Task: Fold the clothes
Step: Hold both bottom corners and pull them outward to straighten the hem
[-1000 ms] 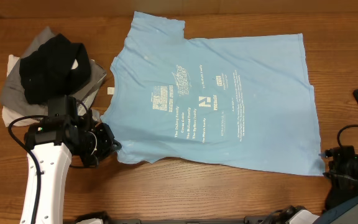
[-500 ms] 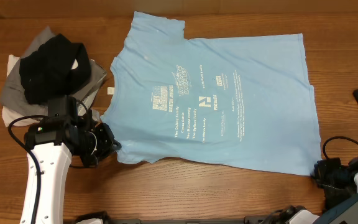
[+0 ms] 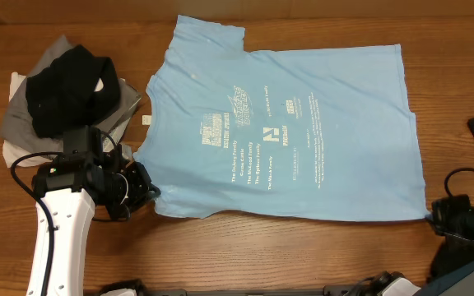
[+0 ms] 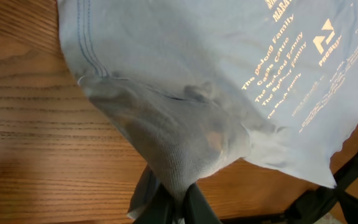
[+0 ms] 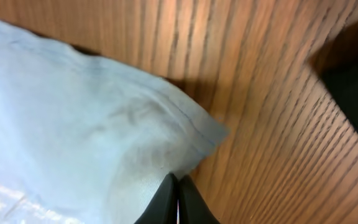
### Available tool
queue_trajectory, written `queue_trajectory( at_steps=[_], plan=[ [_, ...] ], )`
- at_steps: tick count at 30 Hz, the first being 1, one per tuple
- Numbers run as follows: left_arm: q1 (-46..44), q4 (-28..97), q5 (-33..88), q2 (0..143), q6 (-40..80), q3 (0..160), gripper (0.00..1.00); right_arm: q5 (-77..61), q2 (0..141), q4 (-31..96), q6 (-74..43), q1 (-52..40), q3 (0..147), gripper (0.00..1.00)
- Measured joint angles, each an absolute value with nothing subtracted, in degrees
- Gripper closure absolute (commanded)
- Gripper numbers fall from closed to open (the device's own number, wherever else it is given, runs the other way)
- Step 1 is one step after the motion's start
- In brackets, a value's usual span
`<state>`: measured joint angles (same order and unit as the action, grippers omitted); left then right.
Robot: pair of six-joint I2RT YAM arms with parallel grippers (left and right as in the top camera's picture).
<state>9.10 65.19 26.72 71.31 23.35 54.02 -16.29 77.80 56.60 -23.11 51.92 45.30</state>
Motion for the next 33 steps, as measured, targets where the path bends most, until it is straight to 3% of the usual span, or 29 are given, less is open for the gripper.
queue_trajectory(
  at_steps=[10,11,12,13,19,25,29,31,33],
  plan=[
    [9.1,65.2,26.3,71.3,23.4,54.0,0.94,-17.8,75.7,60.1,-21.6,51.9,48.5,0.96],
    [9.1,65.2,26.2,71.3,23.4,54.0,0.94,-17.8,75.7,60.4,-21.4,51.9,48.5,0.88],
    [9.1,65.1,26.2,71.3,23.4,54.0,0.93,-17.8,75.7,60.7,-21.6,51.9,48.5,0.68],
    [9.1,65.1,26.1,71.3,23.4,54.0,0.93,-17.6,75.7,60.7,-21.6,51.9,48.5,0.58],
    [9.1,64.7,25.8,71.3,23.4,54.0,0.93,-16.9,76.0,56.5,-21.2,51.9,44.7,0.57],
    [9.1,64.7,25.8,71.3,23.4,54.0,0.92,-16.0,78.1,50.9,-21.4,51.9,36.7,0.47],
    [9.1,64.7,25.8,71.3,23.4,54.0,0.92,-15.7,78.8,46.2,-21.5,51.9,34.4,0.46],
    [9.1,64.8,25.8,71.3,23.4,54.0,0.92,-15.7,79.2,44.6,-22.0,51.9,34.1,0.51],
    [9.1,64.7,25.8,71.3,23.4,54.0,0.92,-15.6,79.6,42.6,-22.4,51.9,34.0,0.95]
  ],
)
